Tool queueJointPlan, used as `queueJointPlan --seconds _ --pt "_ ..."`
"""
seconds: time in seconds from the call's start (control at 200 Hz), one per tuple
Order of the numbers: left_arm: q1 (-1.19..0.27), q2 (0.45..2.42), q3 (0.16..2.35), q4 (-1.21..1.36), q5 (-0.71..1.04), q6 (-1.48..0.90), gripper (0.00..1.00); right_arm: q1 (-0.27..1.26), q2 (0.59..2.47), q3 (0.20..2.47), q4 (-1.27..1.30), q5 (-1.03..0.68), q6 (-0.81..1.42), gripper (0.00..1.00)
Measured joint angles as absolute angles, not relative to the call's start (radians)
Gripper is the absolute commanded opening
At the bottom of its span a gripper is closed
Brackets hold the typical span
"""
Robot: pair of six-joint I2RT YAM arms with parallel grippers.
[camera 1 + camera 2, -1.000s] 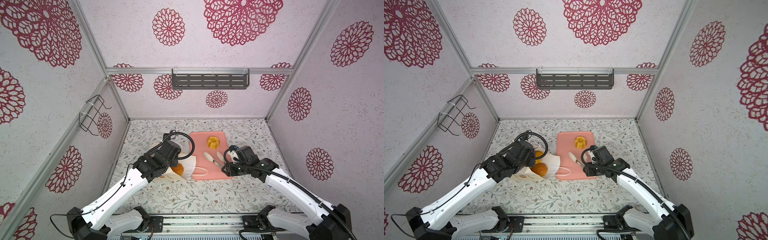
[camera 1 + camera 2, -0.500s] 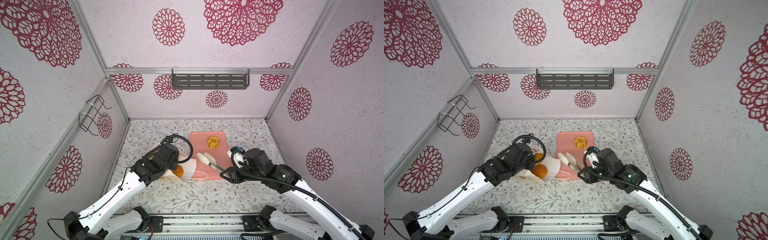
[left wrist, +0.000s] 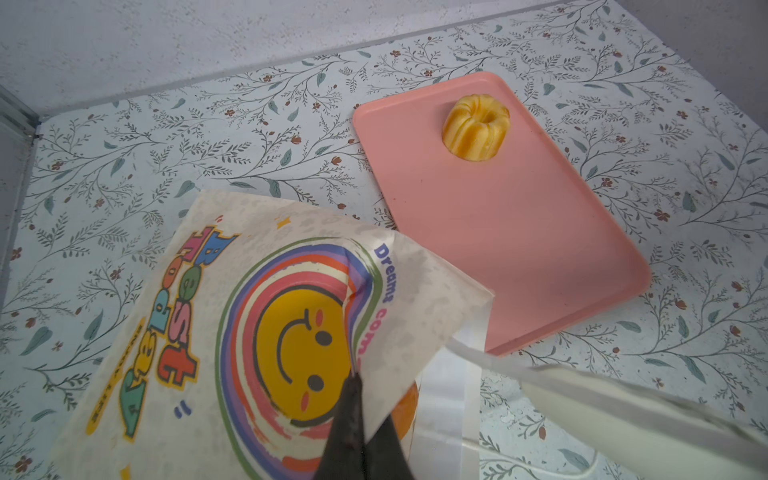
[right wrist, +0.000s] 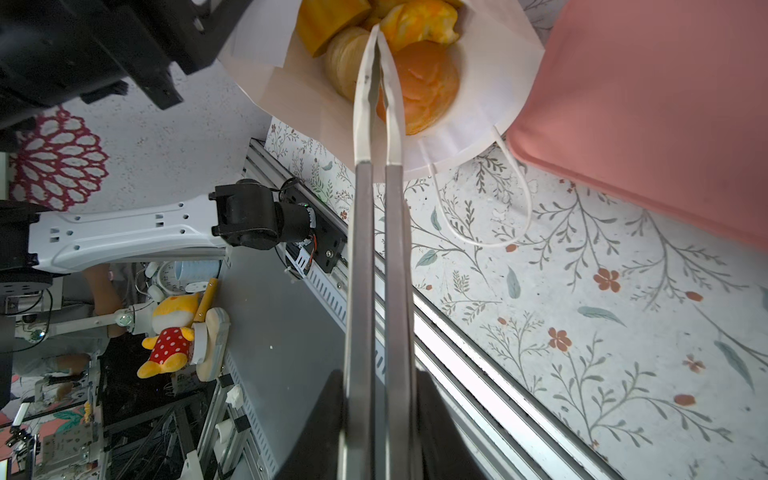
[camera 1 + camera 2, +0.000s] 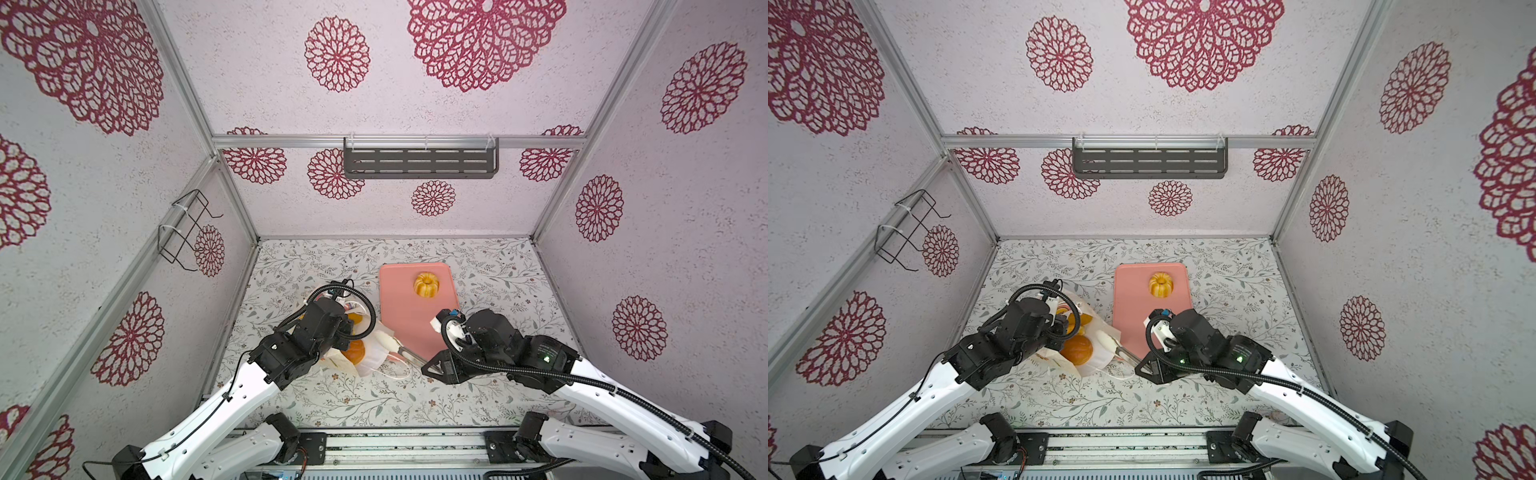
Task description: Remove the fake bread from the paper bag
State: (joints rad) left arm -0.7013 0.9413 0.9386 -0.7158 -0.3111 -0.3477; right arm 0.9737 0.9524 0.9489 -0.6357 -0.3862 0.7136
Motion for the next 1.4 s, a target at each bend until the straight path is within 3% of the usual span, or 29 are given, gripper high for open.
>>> queueJointPlan --seconds 0.395,0.821,1.401 --pt "-0.702 0.936 0.935 -0.717 -0.291 -0.340 0.00 1.044 1.037 0.860 -0.439 -0.421 0.758 0.36" --pt "-0.702 0.936 0.935 -0.721 -0.273 -0.340 0.00 1.041 1.163 0.909 -0.497 -0.347 0.649 0.45" --pt "-0.713 0.943 0.942 -0.737 -0.262 -0.340 0.00 0.991 1.332 1.019 -0.559 -0.345 0.503 0.46"
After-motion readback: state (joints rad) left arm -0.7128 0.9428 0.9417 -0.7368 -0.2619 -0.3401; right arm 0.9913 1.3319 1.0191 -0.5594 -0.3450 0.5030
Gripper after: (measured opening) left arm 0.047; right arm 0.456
